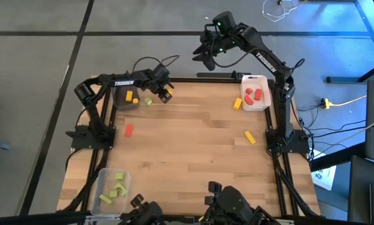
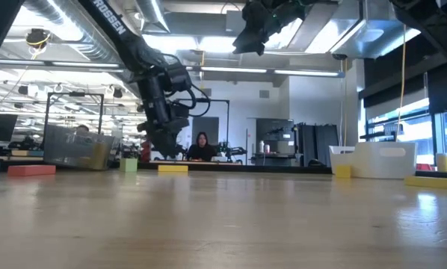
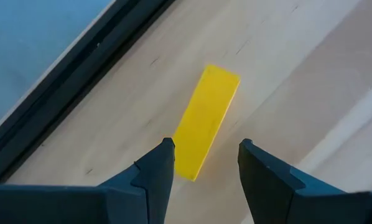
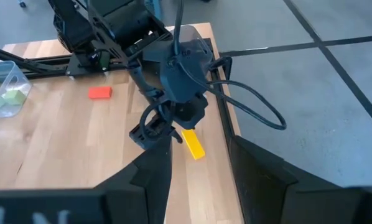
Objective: Sort & place blocks by color
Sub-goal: Put the yellow block into the black bin
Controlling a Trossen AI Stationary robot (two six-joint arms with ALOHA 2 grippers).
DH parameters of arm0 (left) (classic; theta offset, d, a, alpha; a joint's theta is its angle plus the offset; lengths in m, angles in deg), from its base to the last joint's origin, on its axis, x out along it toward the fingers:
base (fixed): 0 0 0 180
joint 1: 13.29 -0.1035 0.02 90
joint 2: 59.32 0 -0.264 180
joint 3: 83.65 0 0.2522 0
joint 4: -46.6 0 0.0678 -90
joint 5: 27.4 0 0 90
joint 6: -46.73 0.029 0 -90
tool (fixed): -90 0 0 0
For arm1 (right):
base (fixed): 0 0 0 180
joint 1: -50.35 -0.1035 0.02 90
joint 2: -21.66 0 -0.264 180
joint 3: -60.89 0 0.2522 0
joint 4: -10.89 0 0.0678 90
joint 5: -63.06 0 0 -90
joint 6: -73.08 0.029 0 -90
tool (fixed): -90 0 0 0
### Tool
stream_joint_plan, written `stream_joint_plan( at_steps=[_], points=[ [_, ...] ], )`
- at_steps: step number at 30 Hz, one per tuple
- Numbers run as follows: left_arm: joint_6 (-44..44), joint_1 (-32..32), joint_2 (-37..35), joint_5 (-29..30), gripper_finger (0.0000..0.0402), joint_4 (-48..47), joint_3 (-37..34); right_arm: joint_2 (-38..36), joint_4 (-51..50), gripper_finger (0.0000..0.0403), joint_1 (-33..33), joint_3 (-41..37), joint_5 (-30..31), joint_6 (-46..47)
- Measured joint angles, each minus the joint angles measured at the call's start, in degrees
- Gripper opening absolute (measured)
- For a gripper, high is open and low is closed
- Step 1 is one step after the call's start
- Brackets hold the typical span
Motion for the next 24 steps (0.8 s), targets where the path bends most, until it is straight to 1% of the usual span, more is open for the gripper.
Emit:
stream_joint_plan(
  at_steps=[4, 11, 15, 19, 24],
  points=[
    [0.6, 0.1, 0.0, 0.0, 0.0165, 0.5, 0.0, 0.0, 0.0, 0.0163, 0.0, 0.0, 0.2, 0.0],
    [7.2, -0.3, 0.0, -0.1, 0.0165, 0.8, 0.0, 0.0, 0.0, 0.0163, 0.0, 0.0, 0.2, 0.2],
    [8.9, -0.4, 0.0, -0.3, 0.0165, 0.8, 0.0, 0.0, 0.0, 0.0163, 0.0, 0.0, 0.2, 0.3],
    [9.6, -1.1, 0.2, -3.5, 0.0165, 0.9, 0.0, 0.0, 0.0, 0.0163, 0.0, 0.0, 0.2, 0.3],
    [9.6, -1.9, 0.9, -1.4, 0.0165, 1.6, 0.0, 0.0, 0.0, 0.0163, 0.0, 0.0, 0.2, 0.6]
  ],
)
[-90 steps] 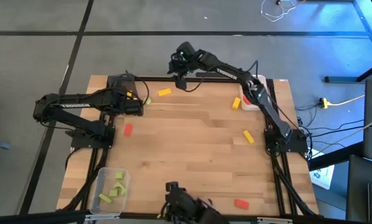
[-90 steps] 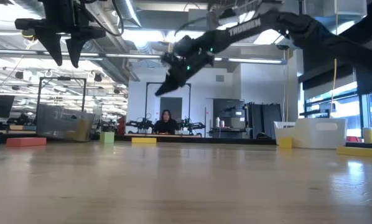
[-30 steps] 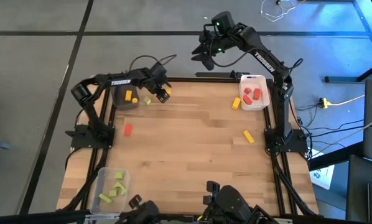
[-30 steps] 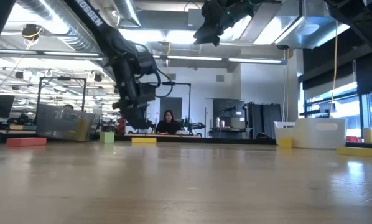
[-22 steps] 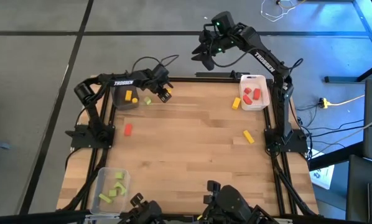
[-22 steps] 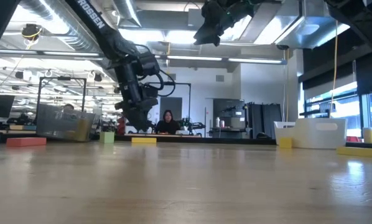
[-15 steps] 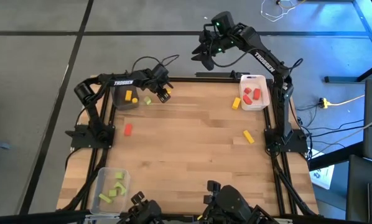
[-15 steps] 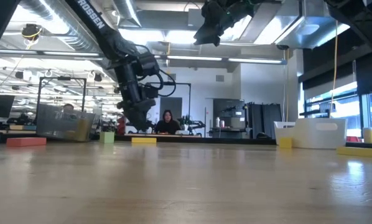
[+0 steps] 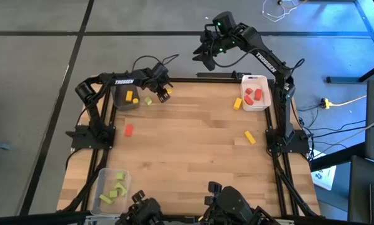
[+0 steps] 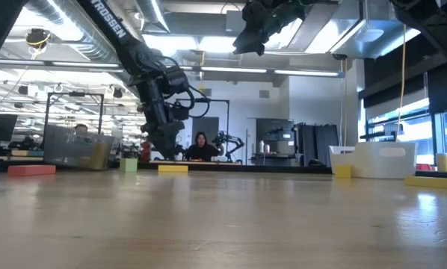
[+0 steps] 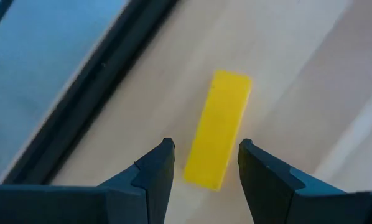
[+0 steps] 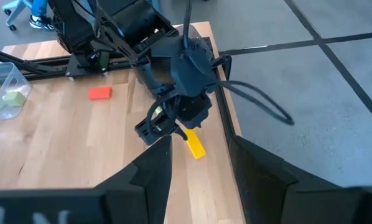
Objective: Sort & place blocks by color
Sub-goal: Put the yellow block into the black bin
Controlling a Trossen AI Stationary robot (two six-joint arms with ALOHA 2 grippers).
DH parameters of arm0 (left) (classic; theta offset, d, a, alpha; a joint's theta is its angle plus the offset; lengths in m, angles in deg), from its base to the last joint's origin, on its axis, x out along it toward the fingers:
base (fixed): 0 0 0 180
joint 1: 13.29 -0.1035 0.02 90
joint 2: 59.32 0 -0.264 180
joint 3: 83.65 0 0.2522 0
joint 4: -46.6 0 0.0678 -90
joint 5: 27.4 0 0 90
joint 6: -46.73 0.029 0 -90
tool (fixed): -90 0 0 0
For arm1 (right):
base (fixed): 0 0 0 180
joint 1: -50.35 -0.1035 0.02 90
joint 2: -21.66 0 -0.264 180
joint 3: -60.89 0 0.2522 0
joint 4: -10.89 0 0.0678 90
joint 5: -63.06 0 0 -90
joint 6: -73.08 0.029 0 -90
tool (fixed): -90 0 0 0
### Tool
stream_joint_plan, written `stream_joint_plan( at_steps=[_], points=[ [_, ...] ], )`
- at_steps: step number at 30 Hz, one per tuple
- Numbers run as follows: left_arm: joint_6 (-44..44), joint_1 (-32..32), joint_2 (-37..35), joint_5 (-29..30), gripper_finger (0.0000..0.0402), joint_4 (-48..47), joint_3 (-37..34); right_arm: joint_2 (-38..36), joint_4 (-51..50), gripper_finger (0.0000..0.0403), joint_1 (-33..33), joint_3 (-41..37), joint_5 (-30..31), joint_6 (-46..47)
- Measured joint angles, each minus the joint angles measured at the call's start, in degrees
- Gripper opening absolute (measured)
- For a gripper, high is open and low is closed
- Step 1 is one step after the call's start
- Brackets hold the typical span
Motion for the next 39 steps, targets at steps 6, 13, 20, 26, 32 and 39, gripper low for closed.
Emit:
stream_joint_plan(
  at_steps=[6, 13, 20, 26, 32, 39],
  points=[
    [0.0, -0.3, 0.5, -1.6, 0.0165, 0.4, 0.0, 0.0, 0.0, 0.0163, 0.0, 0.0, 0.0, 0.9],
    [0.3, -0.8, 2.8, -1.7, 0.0165, 0.2, 0.0, 0.0, 0.0, 0.0163, 0.0, 0.0, 0.0, 0.8],
    [1.4, -0.8, 5.6, -1.7, 0.0165, 0.6, 0.2, 0.0, 0.0, 0.0163, 0.0, 0.0, 0.0, 0.7],
    [1.5, -0.7, 6.6, -1.7, 0.0158, 0.3, 0.2, 0.0, 0.0, 0.0163, 0.0, 0.0, 0.0, 0.6],
    [0.7, -0.1, 5.5, -1.7, 0.0095, 0.1, 0.1, 0.0, 0.0, 0.0163, 0.0, 0.0, 0.0, 0.5],
    [-5.8, 0.3, 0.9, -3.5, 0.0095, -3.2, -0.2, 0.0, 0.0, 0.0163, 0.0, 0.0, 0.0, -0.7]
  ],
)
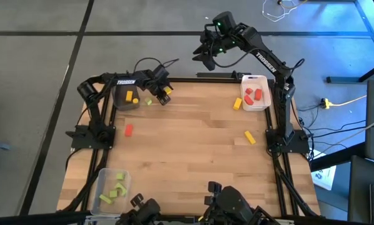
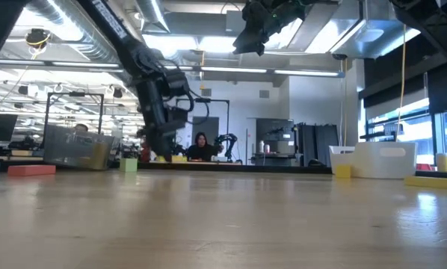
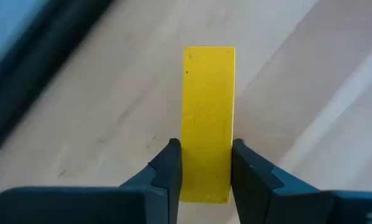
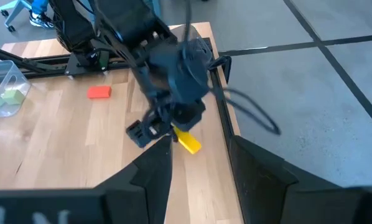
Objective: Sort & place blocks by color
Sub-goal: Put the yellow block into the black bin
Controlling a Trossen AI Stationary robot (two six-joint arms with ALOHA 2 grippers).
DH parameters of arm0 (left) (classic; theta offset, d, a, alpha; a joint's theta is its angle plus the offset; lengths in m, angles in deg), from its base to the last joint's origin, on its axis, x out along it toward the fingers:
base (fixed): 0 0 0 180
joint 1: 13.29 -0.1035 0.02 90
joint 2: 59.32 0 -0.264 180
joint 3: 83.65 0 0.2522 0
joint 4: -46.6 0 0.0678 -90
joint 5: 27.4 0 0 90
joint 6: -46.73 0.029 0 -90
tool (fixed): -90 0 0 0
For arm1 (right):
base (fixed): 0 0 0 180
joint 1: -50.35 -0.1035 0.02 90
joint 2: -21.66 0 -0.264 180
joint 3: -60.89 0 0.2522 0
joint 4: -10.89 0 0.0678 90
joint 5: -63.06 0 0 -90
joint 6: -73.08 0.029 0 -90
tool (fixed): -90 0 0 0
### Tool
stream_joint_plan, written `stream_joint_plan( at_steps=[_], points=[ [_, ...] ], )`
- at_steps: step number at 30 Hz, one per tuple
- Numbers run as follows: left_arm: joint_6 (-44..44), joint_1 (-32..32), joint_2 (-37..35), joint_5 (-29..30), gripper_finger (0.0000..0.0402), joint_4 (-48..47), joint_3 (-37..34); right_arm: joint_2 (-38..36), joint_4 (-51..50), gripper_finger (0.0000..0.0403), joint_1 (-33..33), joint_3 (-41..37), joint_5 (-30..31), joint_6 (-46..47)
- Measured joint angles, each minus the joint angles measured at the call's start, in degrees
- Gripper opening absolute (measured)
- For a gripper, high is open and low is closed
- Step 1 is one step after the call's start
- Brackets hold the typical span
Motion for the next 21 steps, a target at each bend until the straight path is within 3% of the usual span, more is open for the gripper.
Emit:
stream_joint_plan(
  at_steps=[6, 9, 14, 21],
  points=[
    [-8.4, 0.1, -7.8, 2.0, 0.0095, -4.3, 0.1, 0.0, 0.0, 0.0163, 0.0, 0.0, 0.0, 0.0],
    [-12.8, 0.1, -12.7, 7.0, 0.0095, -9.0, 0.1, 0.0, 0.0, 0.0163, 0.0, 0.0, 0.0, 0.0],
    [-23.1, 0.0, -20.6, 16.5, 0.0095, -20.3, 0.2, 0.0, -0.1, 0.0163, 0.0, 0.0, 0.0, 0.0],
    [-35.4, -1.3, -26.4, 23.0, 0.0095, -39.7, 0.2, 0.0, -0.7, 0.0163, 0.0, 0.0, 0.0, 0.0]
  ],
)
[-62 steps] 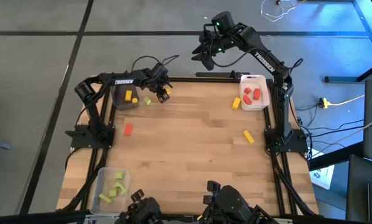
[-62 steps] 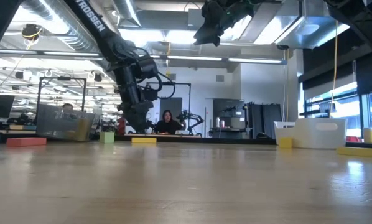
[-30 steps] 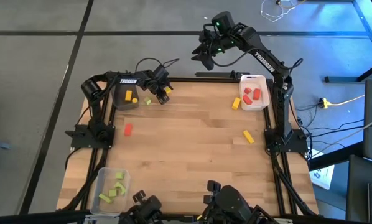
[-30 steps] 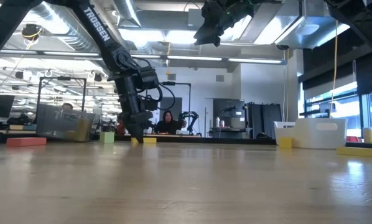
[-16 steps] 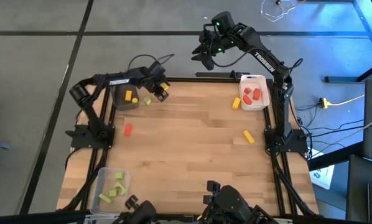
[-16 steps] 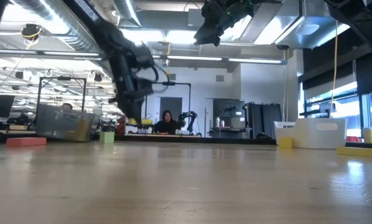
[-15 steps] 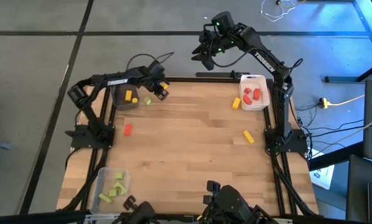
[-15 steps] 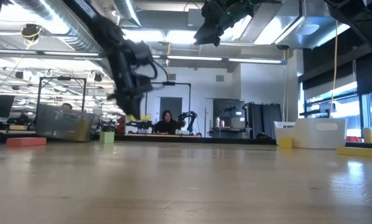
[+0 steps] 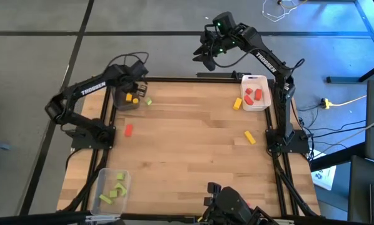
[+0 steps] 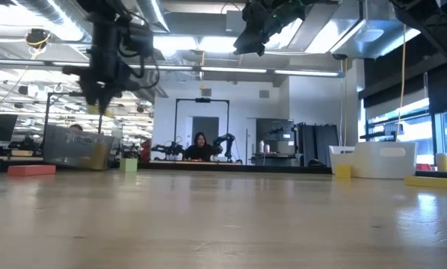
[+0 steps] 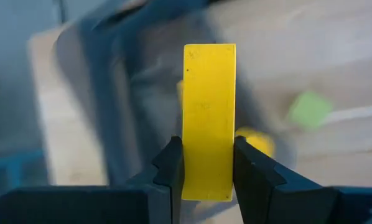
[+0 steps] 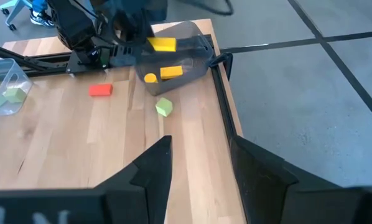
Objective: Sort & place blocks by color
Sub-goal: Put the yellow block into the black bin, then put the green block into the transparent bin
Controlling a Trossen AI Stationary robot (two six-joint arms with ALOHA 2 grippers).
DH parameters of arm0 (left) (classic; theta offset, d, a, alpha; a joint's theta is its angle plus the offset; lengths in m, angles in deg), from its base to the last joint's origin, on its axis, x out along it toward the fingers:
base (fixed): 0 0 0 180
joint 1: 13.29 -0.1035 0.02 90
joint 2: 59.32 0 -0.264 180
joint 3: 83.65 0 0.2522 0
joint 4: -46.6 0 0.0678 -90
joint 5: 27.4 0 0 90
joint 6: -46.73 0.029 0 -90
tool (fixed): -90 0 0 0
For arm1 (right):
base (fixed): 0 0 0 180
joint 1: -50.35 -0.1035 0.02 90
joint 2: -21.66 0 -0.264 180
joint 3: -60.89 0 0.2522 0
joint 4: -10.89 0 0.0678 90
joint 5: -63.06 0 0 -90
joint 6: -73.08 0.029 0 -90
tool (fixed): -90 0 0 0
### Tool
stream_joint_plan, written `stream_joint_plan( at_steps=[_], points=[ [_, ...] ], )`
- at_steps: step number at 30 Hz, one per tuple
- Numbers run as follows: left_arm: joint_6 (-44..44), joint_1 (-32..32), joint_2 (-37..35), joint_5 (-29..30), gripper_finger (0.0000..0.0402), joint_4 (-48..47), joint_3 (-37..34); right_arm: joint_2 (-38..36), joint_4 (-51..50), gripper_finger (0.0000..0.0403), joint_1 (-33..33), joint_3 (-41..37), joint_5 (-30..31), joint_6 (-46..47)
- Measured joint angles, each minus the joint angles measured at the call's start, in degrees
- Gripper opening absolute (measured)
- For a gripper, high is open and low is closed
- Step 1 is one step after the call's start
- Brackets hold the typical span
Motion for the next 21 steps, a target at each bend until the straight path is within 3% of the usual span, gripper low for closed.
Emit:
stream_joint_plan(
  at_steps=[3, 11, 17, 21],
  points=[
    [-1.5, -0.7, 0.1, 0.3, 0.0095, -4.2, 0.0, 0.0, -0.1, 0.0163, 0.0, 0.0, 0.0, 0.0],
    [-4.1, -3.6, 2.9, -0.5, 0.0096, -4.1, 0.0, 0.0, -0.4, 0.0163, 0.0, 0.0, 0.0, 0.0],
    [-4.1, -4.0, 4.3, -0.6, 0.0143, -3.8, 0.0, 0.0, -2.0, 0.0163, 0.0, 0.0, 0.0, -1.6],
    [-4.1, -4.0, 4.9, -0.6, 0.0148, -3.7, 0.0, 0.0, -4.0, 0.0163, 0.0, 0.0, 0.0, -2.7]
  ],
)
